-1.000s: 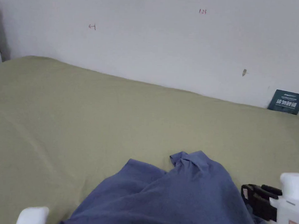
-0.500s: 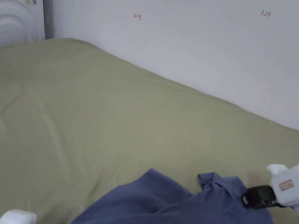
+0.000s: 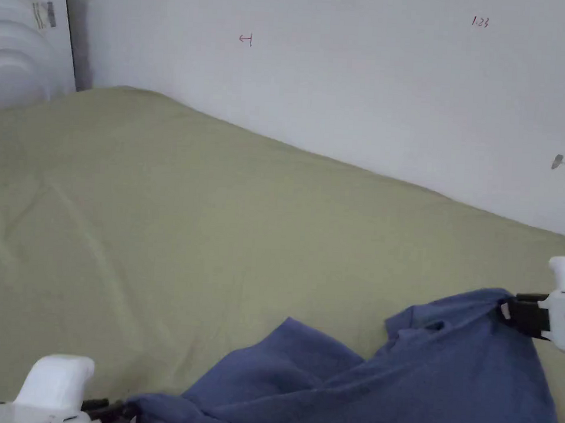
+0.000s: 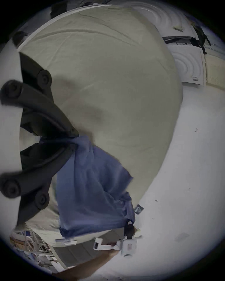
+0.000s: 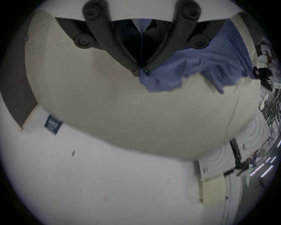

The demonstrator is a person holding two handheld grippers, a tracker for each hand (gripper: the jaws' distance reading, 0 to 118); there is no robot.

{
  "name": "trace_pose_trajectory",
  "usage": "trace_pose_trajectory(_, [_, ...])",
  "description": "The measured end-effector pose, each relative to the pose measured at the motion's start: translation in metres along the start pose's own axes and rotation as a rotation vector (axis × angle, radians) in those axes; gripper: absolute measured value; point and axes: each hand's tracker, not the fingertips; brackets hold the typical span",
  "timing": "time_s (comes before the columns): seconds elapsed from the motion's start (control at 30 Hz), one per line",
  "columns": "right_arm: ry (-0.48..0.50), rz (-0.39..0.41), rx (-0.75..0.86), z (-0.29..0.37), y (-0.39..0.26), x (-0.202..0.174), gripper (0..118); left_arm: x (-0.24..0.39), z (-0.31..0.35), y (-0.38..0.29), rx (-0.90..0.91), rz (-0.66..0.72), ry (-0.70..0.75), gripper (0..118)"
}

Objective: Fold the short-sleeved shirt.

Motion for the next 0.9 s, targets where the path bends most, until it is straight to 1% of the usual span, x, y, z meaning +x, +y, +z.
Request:
trace_pose_trajectory(0.07, [-0.020,-0.001,0.093,0.031,0.021,0.003,0,0.011,0.009,0.030,0.068,-0.077,-0.022,7])
trace_pose_trajectory(0.17, [-0.084,-0.002,0.206,0.078,0.054,0.009,0,0.027,0.021,0.089,0.126,-0.171,-0.013,7])
trace_pose_trajectory(0.2, [-0.116,-0.002,0.240,0.091,0.065,0.011,0,0.032,0.024,0.107,0.155,-0.182,-0.015,7])
trace_pose_trajectory(0.3, [-0.159,-0.021,0.329,0.130,0.103,0.026,0,0.047,0.032,0.173,0.223,-0.225,-0.039,7])
trace_pose_trajectory(0.37, [-0.202,-0.025,0.366,0.148,0.130,0.033,0,0.063,0.034,0.216,0.251,-0.304,0.005,7])
trace_pose_trajectory(0.4, [-0.209,-0.026,0.376,0.156,0.143,0.038,0,0.069,0.034,0.236,0.263,-0.338,0.018,7])
trace_pose_trajectory(0.43, [-0.240,-0.020,0.399,0.163,0.153,0.041,0,0.076,0.035,0.253,0.287,-0.354,0.034,7])
trace_pose_trajectory(0.47, [-0.252,-0.015,0.421,0.168,0.165,0.046,0,0.084,0.036,0.273,0.295,-0.378,0.024,7])
trace_pose_trajectory(0.5, [-0.263,-0.022,0.449,0.172,0.177,0.051,0,0.090,0.035,0.291,0.317,-0.391,0.036,7])
trace_pose_trajectory(0.53, [-0.254,-0.039,0.467,0.175,0.186,0.055,0,0.096,0.034,0.306,0.342,-0.406,0.048,7])
trace_pose_trajectory(0.57, [-0.284,-0.044,0.491,0.178,0.196,0.058,0,0.103,0.035,0.322,0.354,-0.426,0.049,7])
trace_pose_trajectory(0.6, [-0.326,-0.034,0.515,0.187,0.201,0.052,0,0.109,0.035,0.336,0.374,-0.430,0.055,7])
trace_pose_trajectory(0.63, [-0.325,-0.036,0.519,0.189,0.208,0.054,0,0.114,0.034,0.347,0.389,-0.429,0.065,7])
trace_pose_trajectory(0.7, [-0.377,-0.041,0.556,0.192,0.223,0.058,0,0.122,0.030,0.375,0.407,-0.431,0.080,7])
trace_pose_trajectory(0.77, [-0.390,-0.052,0.579,0.194,0.237,0.061,0,0.131,0.031,0.398,0.448,-0.418,0.108,7])
trace_pose_trajectory(0.83, [-0.411,-0.034,0.613,0.197,0.250,0.059,0,0.137,0.032,0.417,0.486,-0.384,0.098,7])
trace_pose_trajectory(0.87, [-0.421,-0.028,0.623,0.190,0.264,0.079,0,0.141,0.034,0.426,0.497,-0.381,0.090,7])
trace_pose_trajectory(0.9, [-0.432,-0.016,0.615,0.191,0.273,0.079,0,0.146,0.035,0.432,0.512,-0.405,0.105,7])
